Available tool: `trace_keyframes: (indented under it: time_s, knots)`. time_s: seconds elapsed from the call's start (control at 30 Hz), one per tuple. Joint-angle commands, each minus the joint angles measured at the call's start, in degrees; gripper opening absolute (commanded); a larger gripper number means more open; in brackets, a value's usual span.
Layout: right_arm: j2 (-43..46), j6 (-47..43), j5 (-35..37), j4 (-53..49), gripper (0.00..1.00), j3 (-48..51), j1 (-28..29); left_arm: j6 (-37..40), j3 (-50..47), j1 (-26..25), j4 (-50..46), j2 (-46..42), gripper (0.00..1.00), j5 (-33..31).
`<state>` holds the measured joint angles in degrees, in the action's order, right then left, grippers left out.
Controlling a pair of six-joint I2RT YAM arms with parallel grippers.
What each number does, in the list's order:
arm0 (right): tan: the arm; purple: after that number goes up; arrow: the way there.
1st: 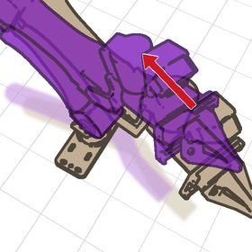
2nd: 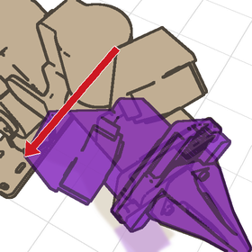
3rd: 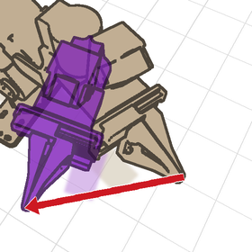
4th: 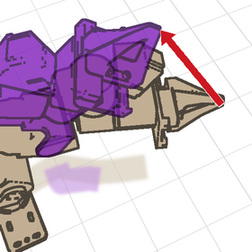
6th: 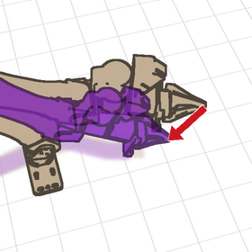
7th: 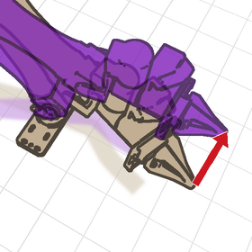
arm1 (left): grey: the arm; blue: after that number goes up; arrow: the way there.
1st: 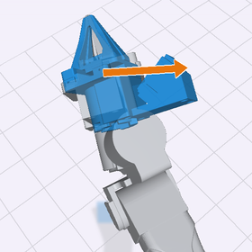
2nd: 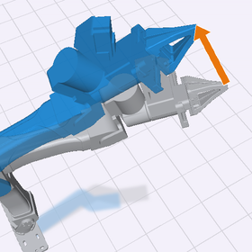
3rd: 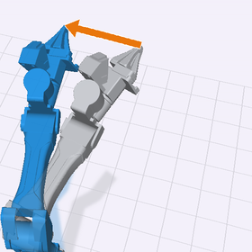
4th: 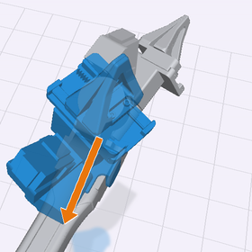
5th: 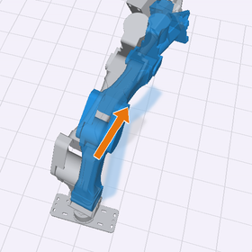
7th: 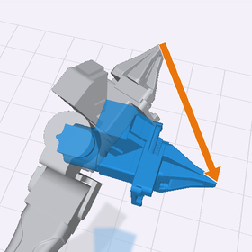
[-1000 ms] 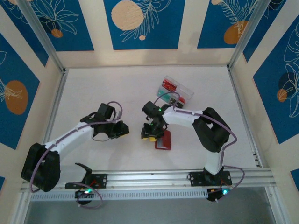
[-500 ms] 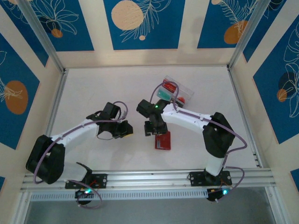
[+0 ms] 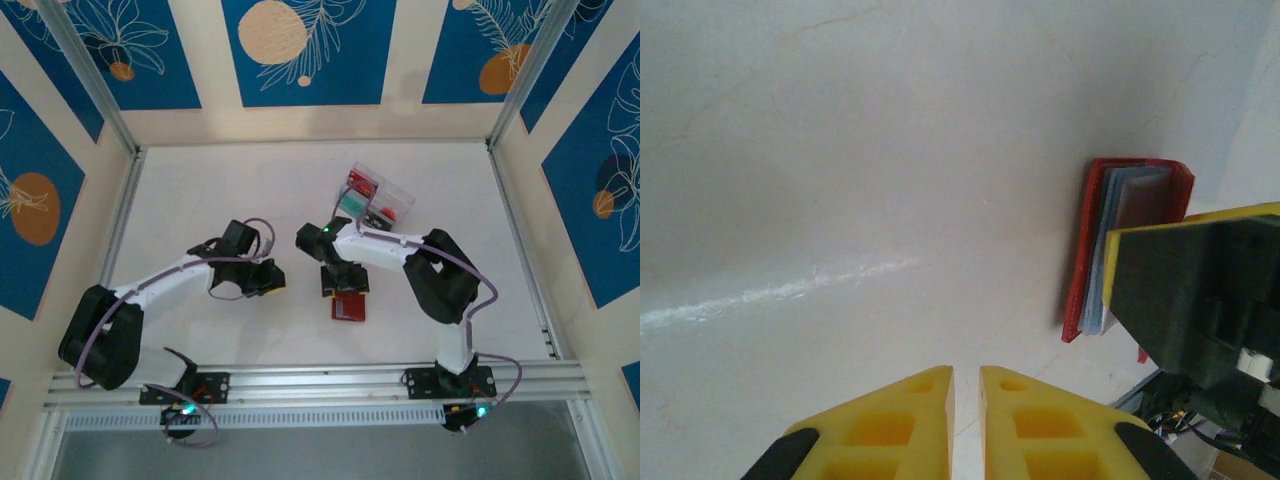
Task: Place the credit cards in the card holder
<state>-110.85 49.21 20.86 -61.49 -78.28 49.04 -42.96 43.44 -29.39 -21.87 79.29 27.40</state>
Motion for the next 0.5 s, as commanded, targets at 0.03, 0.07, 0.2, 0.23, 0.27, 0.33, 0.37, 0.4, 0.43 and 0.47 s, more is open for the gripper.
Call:
trace_keyframes:
  time_s: [0.03, 0.07, 0.2, 0.23, 0.27, 0.33, 0.37, 0.4, 0.43, 0.47]
  knots:
    - [1.2, 2.2, 3.1, -2.2, 0.47, 1.6, -0.1, 0.8, 0.0, -0.3, -0.7, -0.4, 0.14, 0.0]
    - [2.0, 2.1, 3.3, -2.2, 0.34, 2.1, 0.0, 0.9, 0.1, -0.3, -0.9, -0.3, 0.14, -0.1]
    - [6.4, -0.9, -0.1, 0.7, 0.00, 3.8, 0.8, 1.5, 1.2, -0.3, -1.7, 0.1, 0.14, -0.3]
    - [7.2, -1.7, -2.0, 1.5, 0.00, 3.8, 0.8, 1.7, 1.6, -0.2, -2.0, 0.1, 0.14, -0.5]
    - [8.2, -2.6, -4.3, 2.5, 0.00, 3.9, 0.6, 1.9, 2.2, -0.2, -2.8, 0.0, 0.13, -0.8]
    - [10.5, -3.2, -8.6, 5.0, 0.00, 4.1, 0.7, 1.9, 3.0, -0.1, -3.7, -0.6, 0.13, -1.1]
    - [12.0, -3.4, -11.2, 6.7, 0.00, 4.4, 0.6, 1.9, 3.5, -0.1, -4.1, -0.9, 0.14, -1.0]
    - [13.2, -3.2, -13.0, 8.0, 0.00, 4.9, 0.4, 1.9, 4.0, -0.1, -4.7, -1.3, 0.14, -1.2]
    - [14.0, -3.1, -14.1, 8.9, 0.00, 5.2, 0.2, 1.9, 4.3, -0.1, -5.1, -1.7, 0.13, -1.4]
    - [14.9, -3.0, -15.5, 10.4, 0.00, 6.0, -0.3, 1.9, 4.7, -0.1, -5.6, -2.1, 0.13, -1.5]
